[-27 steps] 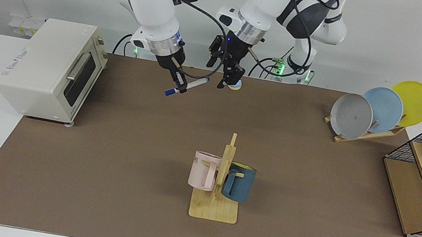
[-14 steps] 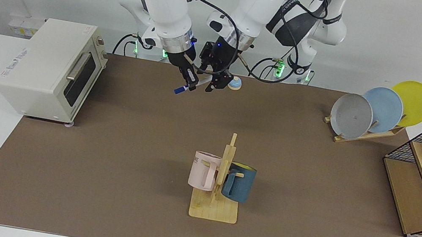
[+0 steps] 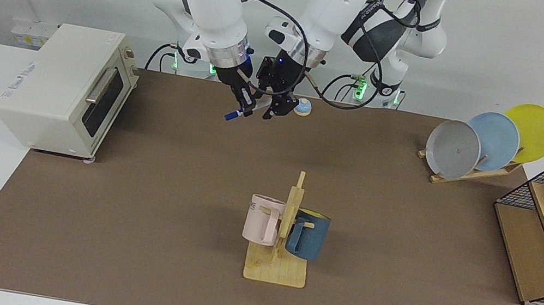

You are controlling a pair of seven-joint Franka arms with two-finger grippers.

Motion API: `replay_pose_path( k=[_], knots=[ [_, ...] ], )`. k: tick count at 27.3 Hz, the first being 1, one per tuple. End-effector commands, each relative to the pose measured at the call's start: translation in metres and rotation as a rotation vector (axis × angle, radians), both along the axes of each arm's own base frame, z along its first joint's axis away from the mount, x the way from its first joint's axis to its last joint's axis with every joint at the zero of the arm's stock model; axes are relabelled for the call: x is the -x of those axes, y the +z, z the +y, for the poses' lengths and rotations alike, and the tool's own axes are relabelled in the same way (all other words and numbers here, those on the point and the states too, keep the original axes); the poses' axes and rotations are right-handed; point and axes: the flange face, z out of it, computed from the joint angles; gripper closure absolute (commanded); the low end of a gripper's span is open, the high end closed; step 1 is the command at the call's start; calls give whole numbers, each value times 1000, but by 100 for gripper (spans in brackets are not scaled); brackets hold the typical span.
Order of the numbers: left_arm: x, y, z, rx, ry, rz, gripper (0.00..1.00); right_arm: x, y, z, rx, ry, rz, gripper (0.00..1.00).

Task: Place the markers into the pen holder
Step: 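Close the left gripper on the marker held by the right gripper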

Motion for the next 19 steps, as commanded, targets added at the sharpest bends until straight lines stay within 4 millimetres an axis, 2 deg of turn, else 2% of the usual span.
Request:
replay_pose_path(
  k=[1,2,17,18,19],
  knots=[
    [-2,4,-3,19,-5,-40,94,1,4,-4,21,-23,-6,100],
    [-3,5,-2,22,-2,-43,100,1,4,-4,21,-23,-6,100],
    [-5,5,-1,22,5,-42,100,0,3,-7,18,-24,-4,100],
    [-5,5,-1,21,5,-43,100,0,3,-7,16,-24,-4,100],
    [-5,5,-1,17,3,-47,100,0,3,-7,16,-22,-4,95]
  ],
)
